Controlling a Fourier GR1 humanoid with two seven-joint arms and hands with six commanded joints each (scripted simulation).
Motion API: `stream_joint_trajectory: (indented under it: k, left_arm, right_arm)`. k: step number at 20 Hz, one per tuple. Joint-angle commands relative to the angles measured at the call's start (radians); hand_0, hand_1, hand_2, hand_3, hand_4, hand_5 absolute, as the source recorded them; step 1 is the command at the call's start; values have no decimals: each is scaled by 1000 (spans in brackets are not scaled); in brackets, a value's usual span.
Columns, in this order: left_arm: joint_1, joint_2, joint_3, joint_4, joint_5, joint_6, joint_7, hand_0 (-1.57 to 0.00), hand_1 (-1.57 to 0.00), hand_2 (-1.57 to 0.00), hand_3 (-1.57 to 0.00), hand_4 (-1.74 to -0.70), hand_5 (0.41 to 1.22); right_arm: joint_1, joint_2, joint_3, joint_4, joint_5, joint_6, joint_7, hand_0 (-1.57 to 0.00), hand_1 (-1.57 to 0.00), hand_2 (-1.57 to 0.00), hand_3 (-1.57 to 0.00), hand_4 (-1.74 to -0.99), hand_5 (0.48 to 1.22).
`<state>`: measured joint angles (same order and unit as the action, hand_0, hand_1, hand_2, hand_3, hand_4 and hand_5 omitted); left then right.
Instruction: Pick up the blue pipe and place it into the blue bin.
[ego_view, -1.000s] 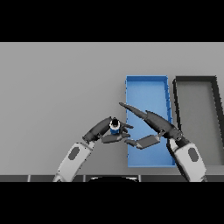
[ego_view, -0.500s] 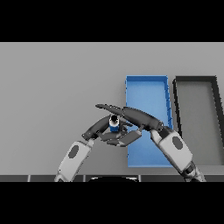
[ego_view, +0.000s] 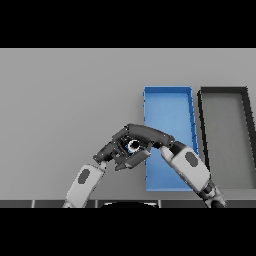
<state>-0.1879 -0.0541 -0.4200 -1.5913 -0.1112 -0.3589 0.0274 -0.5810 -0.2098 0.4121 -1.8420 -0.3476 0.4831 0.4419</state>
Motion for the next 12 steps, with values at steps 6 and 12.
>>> stream_joint_trajectory:
  k: [6, 12]
  left_arm:
    - [3, -28, 14, 16, 50, -22, -31, -1571, -1571, -1571, -1441, -1718, 1221]
    - [-13, -17, 22, 3, 23, -15, -30, -1571, -1571, -1571, -1422, -1731, 1221]
  right_arm:
    - [11, -10, 42, 13, 14, -36, -59, -1454, -1454, -1460, -1357, -1680, 1034]
    - [6, -19, 51, 12, -1, -85, -105, -1540, -1540, -1542, -1515, -1725, 1172]
